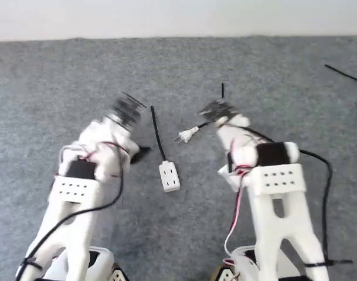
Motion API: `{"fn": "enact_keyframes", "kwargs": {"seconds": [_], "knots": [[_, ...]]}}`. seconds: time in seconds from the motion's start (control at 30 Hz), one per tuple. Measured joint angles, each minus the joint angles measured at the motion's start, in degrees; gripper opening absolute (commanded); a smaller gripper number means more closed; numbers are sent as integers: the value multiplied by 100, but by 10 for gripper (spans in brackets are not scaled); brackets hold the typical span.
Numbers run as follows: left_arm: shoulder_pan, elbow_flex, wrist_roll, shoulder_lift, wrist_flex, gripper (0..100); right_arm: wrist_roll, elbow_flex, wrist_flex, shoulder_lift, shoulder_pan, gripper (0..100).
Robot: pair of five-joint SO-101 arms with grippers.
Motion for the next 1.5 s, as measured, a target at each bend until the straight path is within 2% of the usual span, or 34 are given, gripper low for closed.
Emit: {"fn": "enact_keyframes", "kwargs": {"seconds": [0.1, 0.23, 0.33, 0.47, 0.6, 0.7, 0.83, 0.97, 1.13, 1.5], "knots": [[-290, -158, 818, 0, -26, 372, 343, 0, -79, 62, -536, 188], [-563, -273, 1451, 18, -26, 372, 818, -9, -325, 677, -914, 188], [-598, -281, 1556, 18, -26, 372, 1240, -281, -369, 1468, -1099, 195], [-598, -281, 1574, 18, -26, 373, 2075, -1002, -220, 2690, -1248, 261], [-721, -281, 1512, 18, -26, 373, 3209, -2040, 695, 3842, -1354, 299], [-782, -281, 1495, 18, -26, 373, 3701, -3068, 1424, 4554, -1354, 299], [-862, -281, 1380, 18, -26, 373, 3798, -4571, 1960, 5266, -1327, 299], [-844, -281, 1213, 18, -26, 373, 3877, -5530, 1987, 5714, -1345, 299], [-1011, -281, 923, 18, -26, 374, 4281, -6092, 1996, 6075, -1345, 299], [-1108, -281, 695, 18, -26, 374, 4598, -6637, 2004, 7235, -1354, 299]]}}
